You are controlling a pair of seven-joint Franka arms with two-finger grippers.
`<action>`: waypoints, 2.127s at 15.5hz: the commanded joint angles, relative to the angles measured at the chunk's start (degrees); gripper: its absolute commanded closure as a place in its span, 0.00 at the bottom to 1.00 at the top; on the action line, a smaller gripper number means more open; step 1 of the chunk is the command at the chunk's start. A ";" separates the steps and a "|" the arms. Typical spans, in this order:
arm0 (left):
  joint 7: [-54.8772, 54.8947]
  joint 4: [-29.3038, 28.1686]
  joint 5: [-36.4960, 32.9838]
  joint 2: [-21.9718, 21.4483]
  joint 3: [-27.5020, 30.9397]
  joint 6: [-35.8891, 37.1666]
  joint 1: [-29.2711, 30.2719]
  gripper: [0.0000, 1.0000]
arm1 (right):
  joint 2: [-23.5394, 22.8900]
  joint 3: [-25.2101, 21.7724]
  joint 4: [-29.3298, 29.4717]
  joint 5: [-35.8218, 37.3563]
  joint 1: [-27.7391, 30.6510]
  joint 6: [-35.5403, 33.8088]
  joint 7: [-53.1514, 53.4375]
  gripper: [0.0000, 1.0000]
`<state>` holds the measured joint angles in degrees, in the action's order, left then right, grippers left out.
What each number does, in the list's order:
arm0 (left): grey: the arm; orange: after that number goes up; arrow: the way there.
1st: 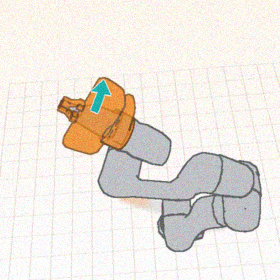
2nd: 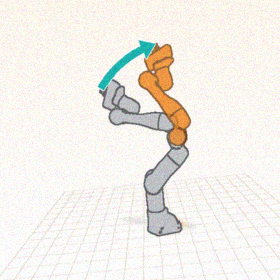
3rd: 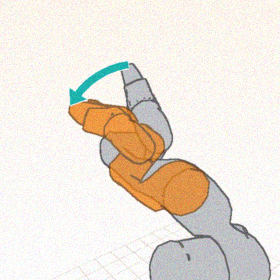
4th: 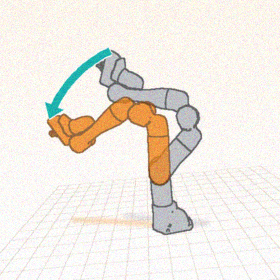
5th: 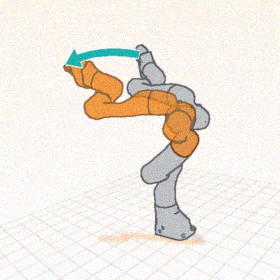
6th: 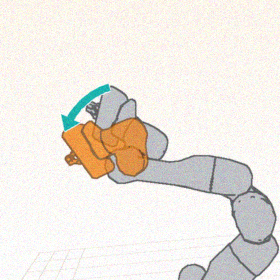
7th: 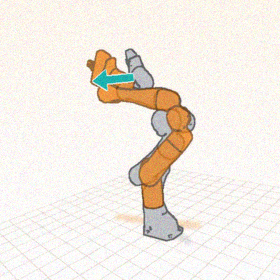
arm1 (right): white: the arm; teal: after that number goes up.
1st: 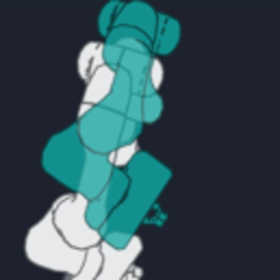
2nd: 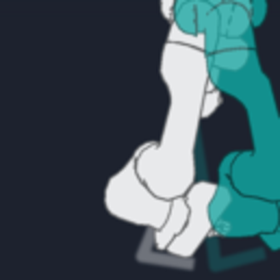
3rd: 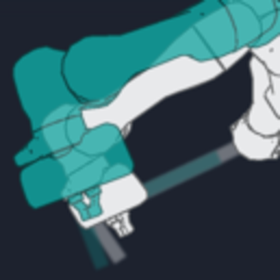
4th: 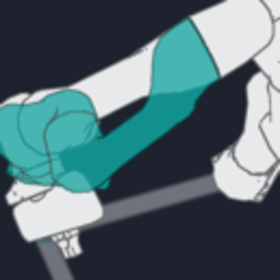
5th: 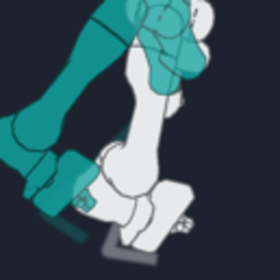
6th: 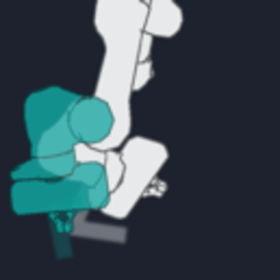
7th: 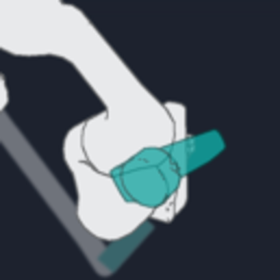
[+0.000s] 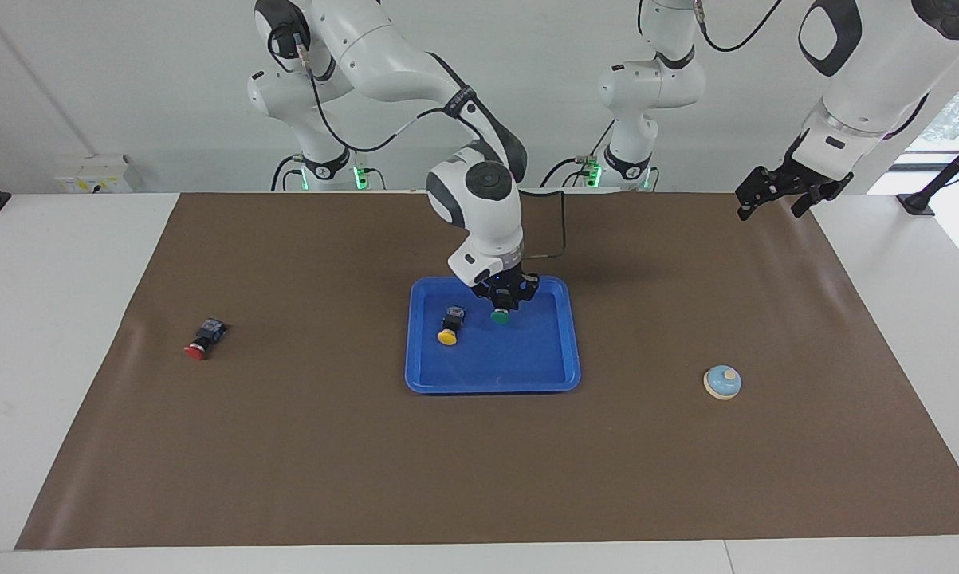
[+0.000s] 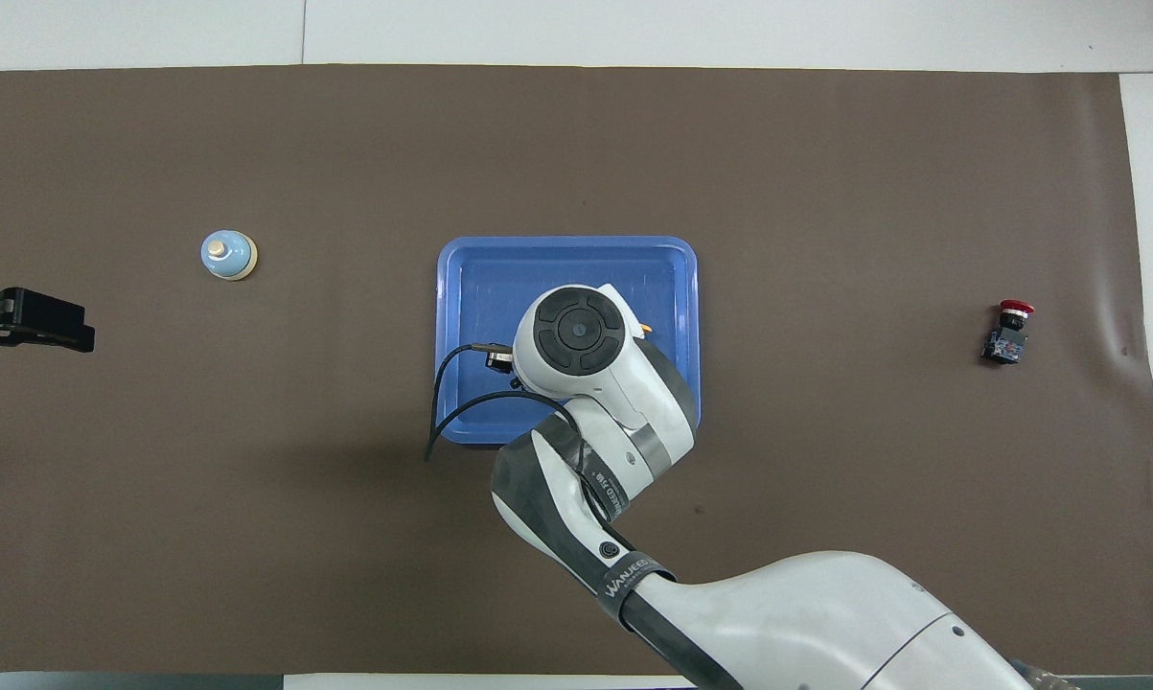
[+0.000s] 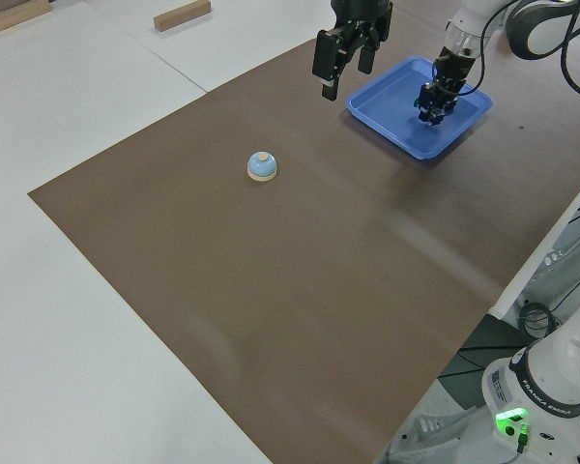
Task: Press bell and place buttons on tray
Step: 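Carry the green button with the right gripper over the tray, then lower the green button beside the orange one and release it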
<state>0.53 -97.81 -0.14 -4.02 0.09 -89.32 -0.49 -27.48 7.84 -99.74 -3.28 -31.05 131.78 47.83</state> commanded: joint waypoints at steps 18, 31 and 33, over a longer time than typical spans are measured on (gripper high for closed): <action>0.08 -0.54 0.84 -0.90 0.17 0.02 0.05 0.00 | 0.50 0.16 -1.70 0.21 0.29 2.27 0.41 0.00; 0.08 -0.54 0.84 -0.90 0.17 0.02 0.05 0.00 | 14.64 0.07 2.53 0.47 19.95 -20.58 -9.57 0.00; 0.08 -0.54 0.84 -0.90 0.17 0.02 0.05 0.00 | 15.09 0.07 2.53 0.47 25.58 -21.91 -14.93 0.00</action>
<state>0.53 -97.81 -0.14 -4.02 0.09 -89.32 -0.49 -13.46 7.08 -95.93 -3.12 -10.80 110.78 37.81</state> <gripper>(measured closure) 0.000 0.000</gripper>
